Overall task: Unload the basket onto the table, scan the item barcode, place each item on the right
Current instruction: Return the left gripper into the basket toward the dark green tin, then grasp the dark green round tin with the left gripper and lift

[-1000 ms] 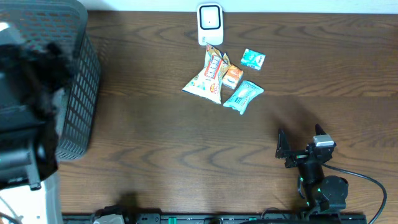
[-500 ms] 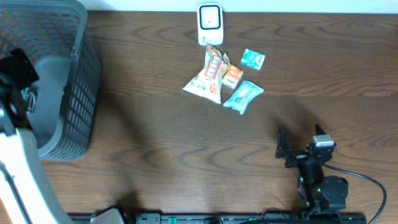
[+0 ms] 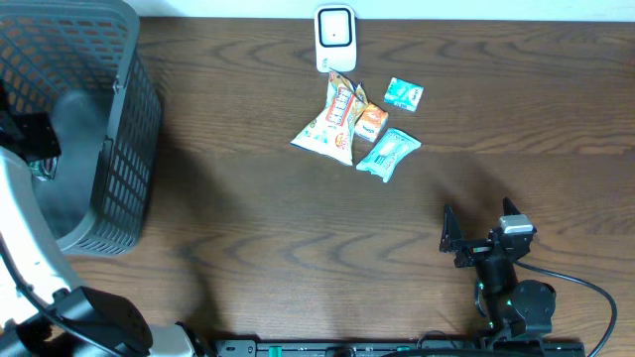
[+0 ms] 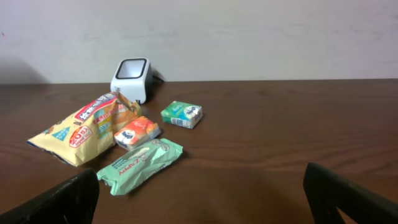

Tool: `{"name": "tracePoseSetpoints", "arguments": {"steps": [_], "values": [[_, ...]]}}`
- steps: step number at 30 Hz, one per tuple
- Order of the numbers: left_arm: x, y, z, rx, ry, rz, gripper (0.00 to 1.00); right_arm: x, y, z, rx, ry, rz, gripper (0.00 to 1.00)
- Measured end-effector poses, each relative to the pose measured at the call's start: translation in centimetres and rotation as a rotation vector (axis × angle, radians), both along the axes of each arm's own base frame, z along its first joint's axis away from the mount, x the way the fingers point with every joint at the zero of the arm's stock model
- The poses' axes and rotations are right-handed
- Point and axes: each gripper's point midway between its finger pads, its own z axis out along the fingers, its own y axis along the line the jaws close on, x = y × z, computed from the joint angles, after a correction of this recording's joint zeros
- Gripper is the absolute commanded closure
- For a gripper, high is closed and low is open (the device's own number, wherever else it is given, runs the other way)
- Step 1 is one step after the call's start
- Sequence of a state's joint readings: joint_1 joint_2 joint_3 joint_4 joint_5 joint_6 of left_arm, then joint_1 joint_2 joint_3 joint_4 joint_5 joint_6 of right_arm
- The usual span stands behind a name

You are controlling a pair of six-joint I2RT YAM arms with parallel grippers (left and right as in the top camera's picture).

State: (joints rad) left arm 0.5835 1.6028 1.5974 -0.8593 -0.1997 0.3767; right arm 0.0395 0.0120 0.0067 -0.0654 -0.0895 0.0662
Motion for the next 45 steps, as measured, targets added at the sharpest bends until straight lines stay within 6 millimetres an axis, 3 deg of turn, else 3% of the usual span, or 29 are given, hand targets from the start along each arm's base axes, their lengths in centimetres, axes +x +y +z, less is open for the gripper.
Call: {"name": "tracePoseSetpoints", "arguments": {"steps": [2, 8, 14, 22, 27, 31, 33, 45], "values": [[0.5, 0.0, -1.1, -0.014, 0.03, -0.032, 0.01, 0.0, 0.0, 0.0, 0.0, 0.0, 0.0, 0.01], [1.4, 0.5, -5.0, -0.055, 0.129, -0.081, 0.13, 0.0, 0.0, 0.0, 0.0, 0.0, 0.0, 0.01], [2.7, 1.4, -8.6, -0.065, 0.209, -0.145, 0.13, 0.0, 0.0, 0.0, 0.0, 0.0, 0.0, 0.01], [4.7, 2.8, -10.4, -0.021, 0.212, -0.196, 0.13, 0.0, 0.0, 0.0, 0.0, 0.0, 0.0, 0.01], [5.2, 3.2, -12.7, -0.027, 0.261, -0.235, 0.14, 0.0, 0.0, 0.0, 0.0, 0.0, 0.0, 0.01], [5.7, 3.6, -14.2, -0.029, 0.273, -0.245, 0.18, 0.0, 0.0, 0.0, 0.0, 0.0, 0.0, 0.01], [5.7, 3.7, -14.9, -0.035, 0.281, -0.246, 0.24, 0.0, 0.0, 0.0, 0.0, 0.0, 0.0, 0.01], [5.2, 5.0, -15.2, -0.03, 0.28, -0.229, 0.3, 0.0, 0.0, 0.0, 0.0, 0.0, 0.0, 0.01]]}}
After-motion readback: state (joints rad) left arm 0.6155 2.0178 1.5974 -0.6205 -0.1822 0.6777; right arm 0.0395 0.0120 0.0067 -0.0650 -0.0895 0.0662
